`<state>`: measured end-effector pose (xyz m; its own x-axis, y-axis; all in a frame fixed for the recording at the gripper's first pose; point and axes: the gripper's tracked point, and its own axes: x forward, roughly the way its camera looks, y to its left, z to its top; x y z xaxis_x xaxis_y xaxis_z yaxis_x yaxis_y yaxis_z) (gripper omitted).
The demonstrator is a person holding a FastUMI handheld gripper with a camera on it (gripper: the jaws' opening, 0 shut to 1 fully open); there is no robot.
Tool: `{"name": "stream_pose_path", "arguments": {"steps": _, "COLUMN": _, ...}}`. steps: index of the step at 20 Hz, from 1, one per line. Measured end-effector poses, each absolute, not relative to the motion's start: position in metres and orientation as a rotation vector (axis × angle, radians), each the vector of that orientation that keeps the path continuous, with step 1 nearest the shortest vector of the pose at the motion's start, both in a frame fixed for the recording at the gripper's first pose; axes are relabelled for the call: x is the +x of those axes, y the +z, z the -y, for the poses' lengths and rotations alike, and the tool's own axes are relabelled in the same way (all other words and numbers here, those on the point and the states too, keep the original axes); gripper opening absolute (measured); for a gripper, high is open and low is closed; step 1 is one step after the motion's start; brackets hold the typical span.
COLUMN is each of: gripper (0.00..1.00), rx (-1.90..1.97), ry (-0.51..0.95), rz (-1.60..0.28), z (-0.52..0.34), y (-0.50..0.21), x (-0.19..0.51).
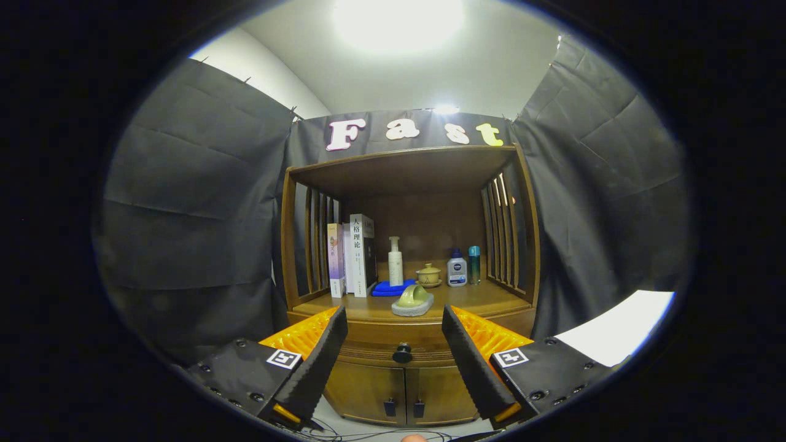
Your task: Pull open the drawer, take out the items inside it, and place them on the countertop above the cabinet.
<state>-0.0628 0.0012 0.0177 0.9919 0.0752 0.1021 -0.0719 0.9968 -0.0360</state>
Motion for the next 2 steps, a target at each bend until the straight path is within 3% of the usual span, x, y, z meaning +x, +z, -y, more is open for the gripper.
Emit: {"name": "stream_pose_path", "arguments": {"steps": 2, "gripper": 0.98, "rx": -0.023, "ry": 0.069, "rz": 0.105, "z": 0.0001, "y": 0.0167, "x": -0.0636}}
